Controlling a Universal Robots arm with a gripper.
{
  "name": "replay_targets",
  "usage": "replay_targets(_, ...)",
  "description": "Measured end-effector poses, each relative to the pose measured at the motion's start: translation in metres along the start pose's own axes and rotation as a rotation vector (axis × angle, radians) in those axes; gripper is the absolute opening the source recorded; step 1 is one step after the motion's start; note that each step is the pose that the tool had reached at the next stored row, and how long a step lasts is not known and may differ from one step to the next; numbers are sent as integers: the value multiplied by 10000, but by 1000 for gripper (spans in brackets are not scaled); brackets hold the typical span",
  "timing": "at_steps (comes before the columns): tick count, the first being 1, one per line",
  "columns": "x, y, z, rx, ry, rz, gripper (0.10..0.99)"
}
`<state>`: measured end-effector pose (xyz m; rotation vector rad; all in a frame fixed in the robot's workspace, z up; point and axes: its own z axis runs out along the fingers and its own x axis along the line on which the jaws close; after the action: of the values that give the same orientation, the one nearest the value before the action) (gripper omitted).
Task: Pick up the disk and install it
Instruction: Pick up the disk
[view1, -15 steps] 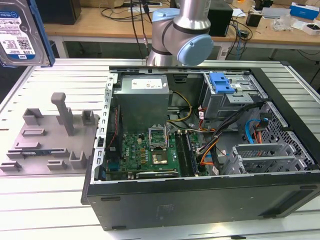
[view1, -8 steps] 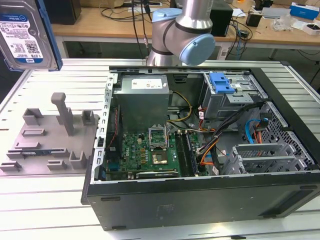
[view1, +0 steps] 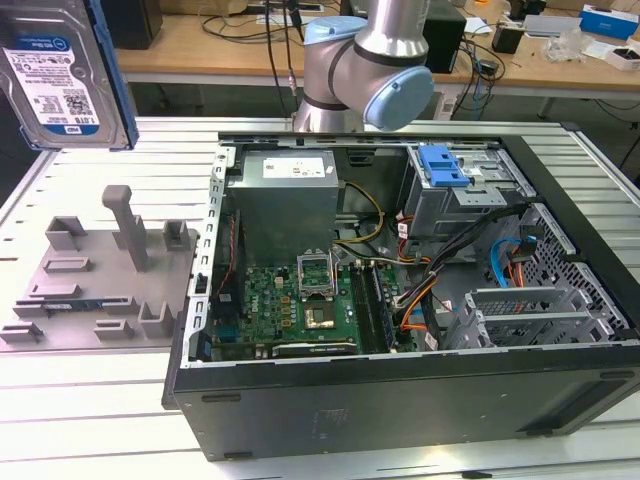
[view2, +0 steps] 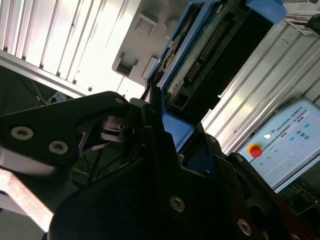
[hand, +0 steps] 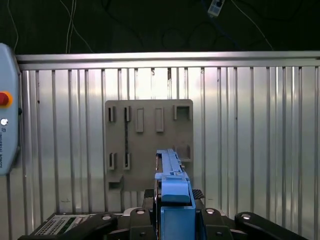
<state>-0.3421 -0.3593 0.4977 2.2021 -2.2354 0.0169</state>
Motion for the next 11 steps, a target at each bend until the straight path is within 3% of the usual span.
replay_targets(11, 243, -426, 9, -1, 0, 0, 369)
